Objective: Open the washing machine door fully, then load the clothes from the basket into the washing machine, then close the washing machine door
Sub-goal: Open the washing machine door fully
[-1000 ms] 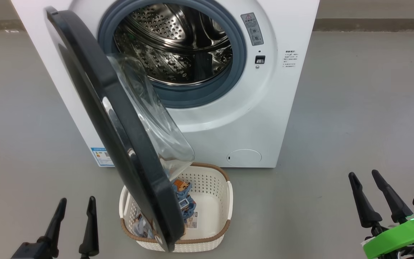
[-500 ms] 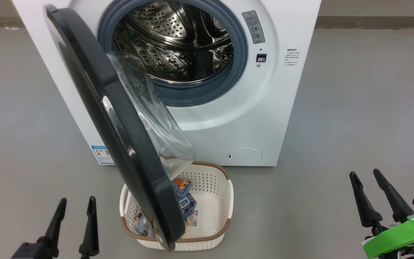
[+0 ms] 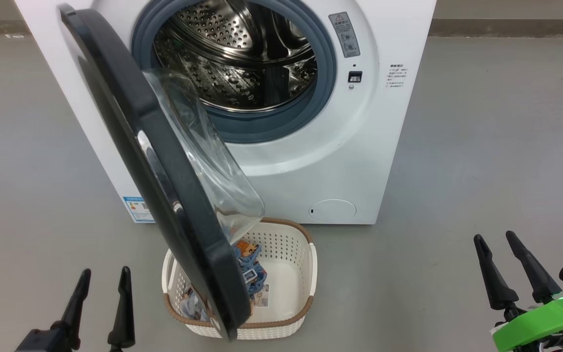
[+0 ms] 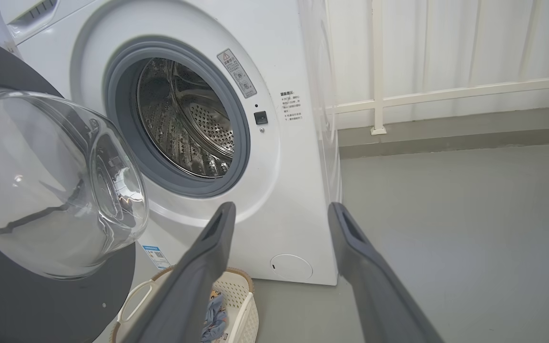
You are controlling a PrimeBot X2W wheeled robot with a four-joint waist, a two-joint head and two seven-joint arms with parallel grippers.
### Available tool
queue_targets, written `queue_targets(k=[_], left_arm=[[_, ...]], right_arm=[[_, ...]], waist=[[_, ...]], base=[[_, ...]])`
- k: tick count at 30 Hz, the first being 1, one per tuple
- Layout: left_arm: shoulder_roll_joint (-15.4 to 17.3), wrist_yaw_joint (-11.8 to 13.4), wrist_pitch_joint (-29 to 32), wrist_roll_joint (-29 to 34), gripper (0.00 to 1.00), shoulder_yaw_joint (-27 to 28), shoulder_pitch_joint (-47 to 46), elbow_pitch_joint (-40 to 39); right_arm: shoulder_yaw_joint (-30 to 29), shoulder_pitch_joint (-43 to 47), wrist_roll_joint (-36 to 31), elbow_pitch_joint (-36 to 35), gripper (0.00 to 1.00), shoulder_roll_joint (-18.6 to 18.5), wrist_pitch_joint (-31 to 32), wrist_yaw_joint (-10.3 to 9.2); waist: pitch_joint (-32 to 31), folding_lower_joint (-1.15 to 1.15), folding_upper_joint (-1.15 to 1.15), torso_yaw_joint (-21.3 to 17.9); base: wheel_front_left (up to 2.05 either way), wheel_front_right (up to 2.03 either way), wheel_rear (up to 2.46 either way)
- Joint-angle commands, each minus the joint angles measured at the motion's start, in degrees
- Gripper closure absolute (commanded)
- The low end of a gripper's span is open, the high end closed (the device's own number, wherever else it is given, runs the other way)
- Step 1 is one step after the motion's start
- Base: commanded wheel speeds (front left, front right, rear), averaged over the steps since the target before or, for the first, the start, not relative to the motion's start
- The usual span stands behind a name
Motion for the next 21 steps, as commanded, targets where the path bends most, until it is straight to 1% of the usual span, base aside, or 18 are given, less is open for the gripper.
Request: queue_targets(k=[1,17,18,19,21], left_arm=[[0.6,-0.2,-0.5,0.2,0.0,1.8,-1.5,-1.5],[0.9,-0.2,-0.5,-0.1,0.0,1.3,-1.8,-1.2],[0.9,-0.2,-0.5,-0.1,0.12,1.2,-1.8,-1.2],[0.9,-0.2,-0.5,-0.1,0.12,1.2,-1.8,-1.2],[0.9,-0.2,-0.5,-0.2,0.57,1.2,-1.8,-1.1]], right_arm=[[1.2,0.1,-0.6,-1.1,0.0,-1.1,-0.7,0.09],[1.9,0.2,-0.4,-0.7,0.0,-1.2,-0.7,0.09],[2.0,0.2,-0.4,-0.6,0.0,-1.2,-0.7,0.09],[2.0,0.2,-0.4,-0.6,0.0,-1.2,-0.7,0.09],[2.1,0.2,-0.4,-0.5,0.0,-1.2,-0.7,0.09]], waist=[[-0.1,0.0,0.0,0.0],[-0.4,0.0,0.0,0.3],[-0.4,0.0,0.0,0.3],[-0.4,0.0,0.0,0.3],[-0.5,0.0,0.0,0.2]], base=[[0.0,0.0,0.0],[0.0,0.0,0.0],[0.0,0.0,0.0],[0.0,0.0,0.0],[0.0,0.0,0.0]])
